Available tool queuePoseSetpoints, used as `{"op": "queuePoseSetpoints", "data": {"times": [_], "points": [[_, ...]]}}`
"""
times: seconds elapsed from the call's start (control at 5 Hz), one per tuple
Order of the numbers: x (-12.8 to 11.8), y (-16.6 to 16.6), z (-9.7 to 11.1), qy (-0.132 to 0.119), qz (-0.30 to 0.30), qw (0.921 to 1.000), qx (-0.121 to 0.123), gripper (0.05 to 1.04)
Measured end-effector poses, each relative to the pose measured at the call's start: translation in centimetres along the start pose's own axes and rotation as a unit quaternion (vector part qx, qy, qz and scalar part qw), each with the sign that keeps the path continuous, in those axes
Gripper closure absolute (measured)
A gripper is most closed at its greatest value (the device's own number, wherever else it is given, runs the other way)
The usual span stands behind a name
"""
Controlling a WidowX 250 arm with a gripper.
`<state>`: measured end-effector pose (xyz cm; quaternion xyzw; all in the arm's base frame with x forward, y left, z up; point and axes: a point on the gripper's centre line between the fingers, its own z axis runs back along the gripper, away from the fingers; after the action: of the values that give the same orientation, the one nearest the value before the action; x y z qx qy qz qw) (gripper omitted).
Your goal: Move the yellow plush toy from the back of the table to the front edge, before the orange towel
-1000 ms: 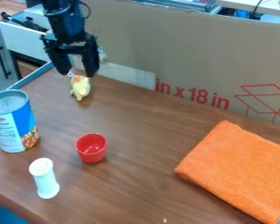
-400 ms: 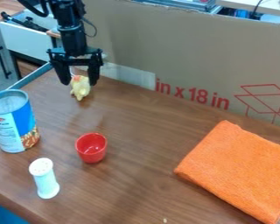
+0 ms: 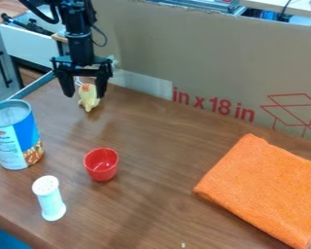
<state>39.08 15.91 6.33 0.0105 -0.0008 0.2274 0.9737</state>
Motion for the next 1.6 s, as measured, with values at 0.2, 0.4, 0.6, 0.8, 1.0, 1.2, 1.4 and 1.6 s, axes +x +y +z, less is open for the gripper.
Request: {"op": "queuePoseSetpoints", "data": {"times": [0.2,0.4,0.6,0.8,1.0,1.2,1.4,1.6], "points": [[1.0,-0.3,-1.1,0.002,0.000,0.9999,-0.010,0.075],[2.1,-0.7,-2.5,0.009,-0.019,0.9991,-0.036,0.075],[2.8,0.4,-3.2,0.019,-0.008,0.9994,-0.027,0.129],[2.7,1.0,-3.3,0.021,0.003,0.9997,-0.011,0.406],[1.4,1.1,-3.3,0.017,0.009,0.9998,-0.010,0.630],[0.0,0.9,0.1,-0.018,-0.002,0.9997,-0.013,0.744],[-2.9,-2.6,5.2,-0.067,-0.085,0.9941,0.005,0.767],[-6.8,-7.9,8.1,-0.088,-0.192,0.9773,0.005,0.768]]}}
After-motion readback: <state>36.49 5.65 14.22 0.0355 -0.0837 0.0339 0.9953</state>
